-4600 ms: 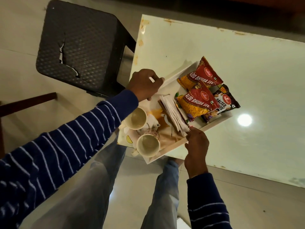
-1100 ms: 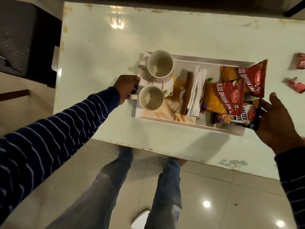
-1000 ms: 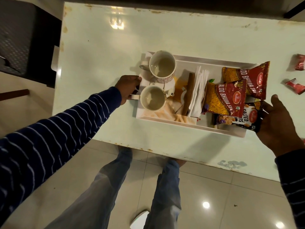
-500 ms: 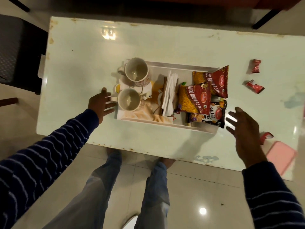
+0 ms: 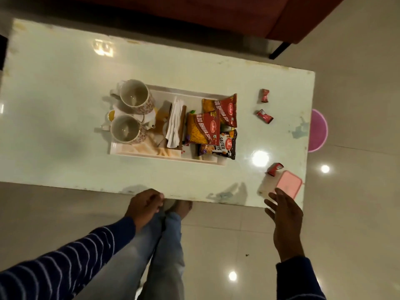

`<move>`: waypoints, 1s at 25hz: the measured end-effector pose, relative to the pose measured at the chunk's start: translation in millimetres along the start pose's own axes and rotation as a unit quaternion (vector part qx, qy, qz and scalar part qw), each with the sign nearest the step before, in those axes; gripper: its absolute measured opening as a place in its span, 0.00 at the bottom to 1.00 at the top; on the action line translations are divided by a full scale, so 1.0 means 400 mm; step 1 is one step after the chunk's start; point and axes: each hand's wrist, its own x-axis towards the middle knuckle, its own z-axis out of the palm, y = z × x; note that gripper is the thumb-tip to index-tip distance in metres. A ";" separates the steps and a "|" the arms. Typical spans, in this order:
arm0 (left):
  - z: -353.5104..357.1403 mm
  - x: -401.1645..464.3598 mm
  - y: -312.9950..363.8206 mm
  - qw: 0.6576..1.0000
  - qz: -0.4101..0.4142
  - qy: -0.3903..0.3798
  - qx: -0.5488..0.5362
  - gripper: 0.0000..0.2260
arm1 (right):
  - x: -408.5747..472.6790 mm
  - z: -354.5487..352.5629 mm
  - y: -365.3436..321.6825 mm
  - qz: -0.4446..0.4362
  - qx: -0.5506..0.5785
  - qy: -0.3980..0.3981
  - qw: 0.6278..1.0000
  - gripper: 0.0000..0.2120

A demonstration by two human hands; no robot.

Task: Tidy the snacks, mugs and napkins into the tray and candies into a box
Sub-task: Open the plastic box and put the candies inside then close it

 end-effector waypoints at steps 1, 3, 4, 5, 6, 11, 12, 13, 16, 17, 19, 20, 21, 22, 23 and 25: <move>0.034 -0.015 0.010 0.998 0.033 -0.046 0.034 0.06 | -0.008 -0.018 0.008 -0.006 -0.009 0.021 1.000 0.06; 0.093 -0.033 0.046 0.986 0.109 -0.101 0.074 0.03 | -0.011 -0.049 0.016 -0.044 -0.072 0.078 0.993 0.09; 0.116 -0.040 0.063 0.978 0.141 -0.125 0.089 0.02 | -0.013 -0.057 0.017 -0.068 -0.129 0.107 0.983 0.11; 0.137 -0.042 0.082 0.969 0.168 -0.149 0.103 0.02 | -0.011 -0.062 0.016 -0.093 -0.180 0.127 0.971 0.14; 0.154 -0.042 0.099 0.960 0.190 -0.172 0.115 0.03 | -0.005 -0.063 0.017 -0.111 -0.213 0.132 0.962 0.18; 0.218 -0.017 0.146 0.940 0.220 -0.208 0.161 0.08 | 0.035 -0.055 0.037 -0.171 -0.309 0.072 0.933 0.35; 0.227 -0.005 0.148 0.941 0.220 -0.199 0.162 0.08 | 0.051 -0.049 0.042 -0.163 -0.328 0.074 0.928 0.36; 0.239 0.004 0.150 0.942 0.222 -0.193 0.161 0.09 | 0.065 -0.049 0.047 -0.152 -0.347 0.074 0.923 0.38; 0.283 0.022 0.159 0.945 0.226 -0.168 0.166 0.11 | 0.114 -0.051 0.052 -0.135 -0.394 0.052 0.908 0.38; 0.302 0.026 0.162 0.947 0.220 -0.166 0.164 0.10 | 0.134 -0.050 0.055 -0.132 -0.404 0.046 0.904 0.36; 0.351 0.016 0.171 0.952 0.200 -0.165 0.162 0.10 | 0.156 -0.057 0.064 -0.145 -0.407 0.033 0.901 0.34; 0.375 0.005 0.176 0.955 0.188 -0.166 0.160 0.11 | 0.160 -0.059 0.068 -0.156 -0.402 0.030 0.902 0.34; 0.399 -0.004 0.182 0.958 0.175 -0.169 0.154 0.12 | 0.164 -0.060 0.070 -0.161 -0.396 0.031 0.904 0.34; 0.423 -0.012 0.190 0.960 0.164 -0.174 0.147 0.15 | 0.171 -0.062 0.070 -0.163 -0.386 0.031 0.907 0.34; 0.446 -0.020 0.198 0.960 0.158 -0.182 0.141 0.19 | 0.176 -0.066 0.070 -0.164 -0.377 0.026 0.911 0.35; 0.499 -0.038 0.223 0.957 0.165 -0.194 0.140 0.30 | 0.190 -0.092 0.059 -0.176 -0.352 0.007 0.919 0.33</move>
